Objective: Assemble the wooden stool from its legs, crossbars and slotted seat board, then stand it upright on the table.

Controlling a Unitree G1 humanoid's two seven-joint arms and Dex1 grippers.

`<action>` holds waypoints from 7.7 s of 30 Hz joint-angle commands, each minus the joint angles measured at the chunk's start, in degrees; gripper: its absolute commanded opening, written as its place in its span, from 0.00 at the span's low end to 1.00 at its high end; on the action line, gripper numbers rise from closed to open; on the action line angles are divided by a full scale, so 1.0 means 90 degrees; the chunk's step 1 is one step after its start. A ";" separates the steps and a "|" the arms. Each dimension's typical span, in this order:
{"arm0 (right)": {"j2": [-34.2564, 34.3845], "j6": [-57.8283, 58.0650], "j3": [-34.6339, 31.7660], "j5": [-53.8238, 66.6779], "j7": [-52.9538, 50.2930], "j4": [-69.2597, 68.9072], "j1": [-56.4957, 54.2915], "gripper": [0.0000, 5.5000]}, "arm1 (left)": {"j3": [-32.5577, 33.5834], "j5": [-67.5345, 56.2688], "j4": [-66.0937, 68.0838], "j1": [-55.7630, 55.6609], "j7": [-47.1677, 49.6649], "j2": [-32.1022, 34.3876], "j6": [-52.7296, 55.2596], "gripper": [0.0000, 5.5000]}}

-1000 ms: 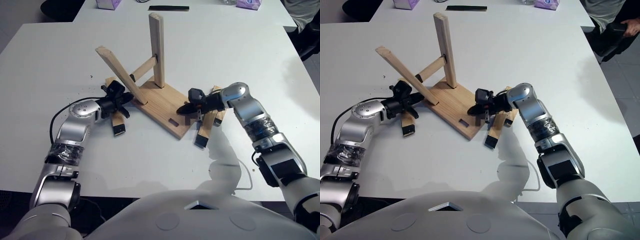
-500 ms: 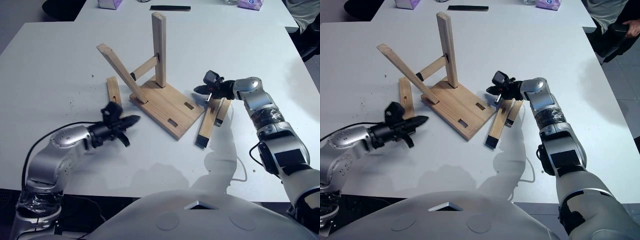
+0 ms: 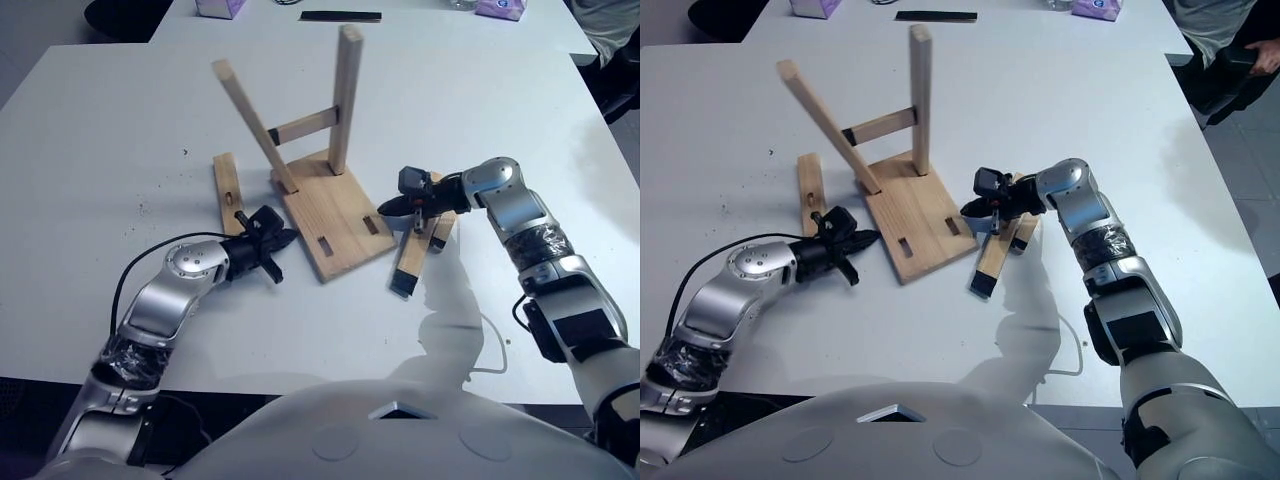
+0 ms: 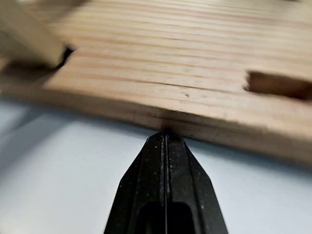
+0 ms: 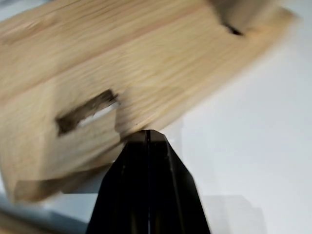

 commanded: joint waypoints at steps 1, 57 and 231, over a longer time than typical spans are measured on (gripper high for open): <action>-0.0035 0.0362 0.0073 0.0214 0.0140 -0.0739 0.0421 0.00 | -0.0122 0.0112 0.0654 -0.0417 -0.0052 -0.0395 -0.0165 0.00; -0.0717 0.2165 -0.1711 -0.0005 -0.4924 -0.6049 0.5363 0.45 | 0.2026 -0.2030 -0.2720 0.1048 0.2974 -0.2823 0.0546 0.00; -0.0439 0.4729 -0.3096 0.7270 -0.3189 -0.5291 0.1212 0.29 | 0.2866 -0.7486 -0.0331 -0.3441 0.0192 -0.0410 0.2402 0.24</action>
